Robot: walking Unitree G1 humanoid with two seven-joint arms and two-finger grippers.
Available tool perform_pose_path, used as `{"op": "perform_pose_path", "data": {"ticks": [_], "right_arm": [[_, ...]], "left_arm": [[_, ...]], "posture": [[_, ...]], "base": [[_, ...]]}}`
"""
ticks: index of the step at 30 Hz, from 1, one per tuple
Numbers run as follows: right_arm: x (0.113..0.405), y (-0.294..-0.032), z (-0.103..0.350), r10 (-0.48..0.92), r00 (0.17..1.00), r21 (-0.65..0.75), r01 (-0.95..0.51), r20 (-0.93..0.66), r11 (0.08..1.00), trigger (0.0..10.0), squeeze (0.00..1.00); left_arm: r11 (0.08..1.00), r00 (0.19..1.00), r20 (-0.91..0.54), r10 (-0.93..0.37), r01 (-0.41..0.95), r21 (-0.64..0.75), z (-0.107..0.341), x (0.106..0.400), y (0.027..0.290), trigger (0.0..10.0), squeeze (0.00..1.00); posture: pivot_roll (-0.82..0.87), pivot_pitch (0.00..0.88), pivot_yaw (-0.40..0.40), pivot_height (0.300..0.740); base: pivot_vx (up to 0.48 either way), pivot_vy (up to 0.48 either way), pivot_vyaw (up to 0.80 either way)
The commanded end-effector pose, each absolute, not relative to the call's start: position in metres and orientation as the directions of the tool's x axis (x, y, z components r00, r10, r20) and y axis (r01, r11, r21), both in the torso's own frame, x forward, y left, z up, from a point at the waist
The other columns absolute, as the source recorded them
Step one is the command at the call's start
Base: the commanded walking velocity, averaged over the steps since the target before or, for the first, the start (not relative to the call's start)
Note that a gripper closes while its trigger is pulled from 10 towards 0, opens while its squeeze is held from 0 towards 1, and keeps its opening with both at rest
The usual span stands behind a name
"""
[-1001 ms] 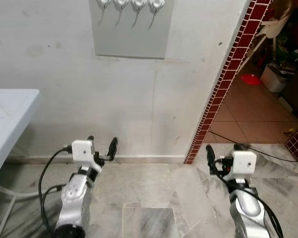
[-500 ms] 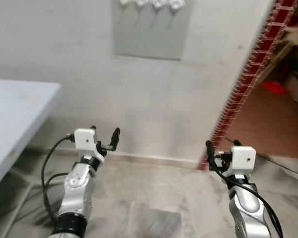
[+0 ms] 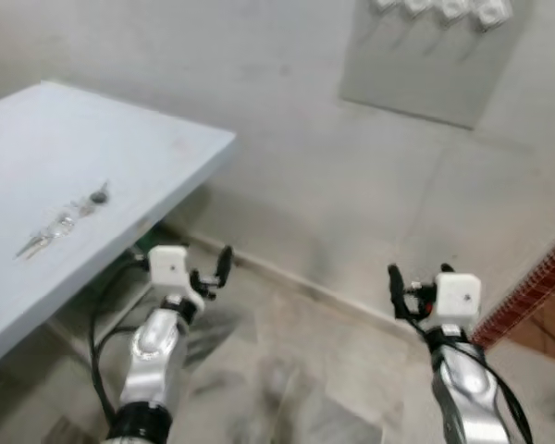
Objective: Hang keys on a hook
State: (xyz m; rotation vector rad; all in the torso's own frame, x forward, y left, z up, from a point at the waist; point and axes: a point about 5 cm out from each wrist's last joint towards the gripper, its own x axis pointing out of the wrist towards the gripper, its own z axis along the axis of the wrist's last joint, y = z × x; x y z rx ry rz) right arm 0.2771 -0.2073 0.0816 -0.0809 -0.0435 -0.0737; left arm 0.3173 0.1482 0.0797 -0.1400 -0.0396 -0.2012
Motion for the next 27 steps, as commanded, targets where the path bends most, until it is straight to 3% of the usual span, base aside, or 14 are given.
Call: {"op": "perform_pose_path", "data": {"ticks": [1,27], "right_arm": [[0.2803,-0.1986,0.0849,-0.048,0.997,-0.067,0.052,0.056,0.996,10.0,0.00],[0.2822,-0.2008,0.0868,-0.040,0.998,-0.072,0.044,0.055,0.996,10.0,0.00]], "left_arm": [[0.975,0.984,0.044,-0.173,0.178,-0.137,0.0790,0.3173,0.1552,10.0,0.00],[0.976,0.987,0.042,-0.157,0.162,-0.148,0.0806,0.3204,0.1564,10.0,0.00]], "posture": [[0.01,0.034,-0.037,0.740],[0.01,0.013,-0.044,0.740]], "base": [[0.000,0.000,0.80],[0.000,0.000,0.80]]}}
